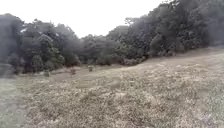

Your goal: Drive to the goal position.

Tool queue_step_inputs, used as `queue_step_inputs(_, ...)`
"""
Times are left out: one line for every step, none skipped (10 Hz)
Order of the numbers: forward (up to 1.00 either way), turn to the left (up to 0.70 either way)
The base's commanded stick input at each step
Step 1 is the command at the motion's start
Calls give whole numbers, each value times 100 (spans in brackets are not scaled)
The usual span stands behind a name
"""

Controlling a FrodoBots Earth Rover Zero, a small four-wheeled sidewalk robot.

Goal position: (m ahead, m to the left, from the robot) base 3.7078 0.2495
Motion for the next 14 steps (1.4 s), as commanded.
queue_step_inputs(0,0)
queue_step_inputs(0,0)
queue_step_inputs(0,0)
queue_step_inputs(0,0)
queue_step_inputs(0,0)
queue_step_inputs(0,0)
queue_step_inputs(0,0)
queue_step_inputs(0,45)
queue_step_inputs(0,45)
queue_step_inputs(0,45)
queue_step_inputs(0,34)
queue_step_inputs(0,20)
queue_step_inputs(0,0)
queue_step_inputs(0,0)
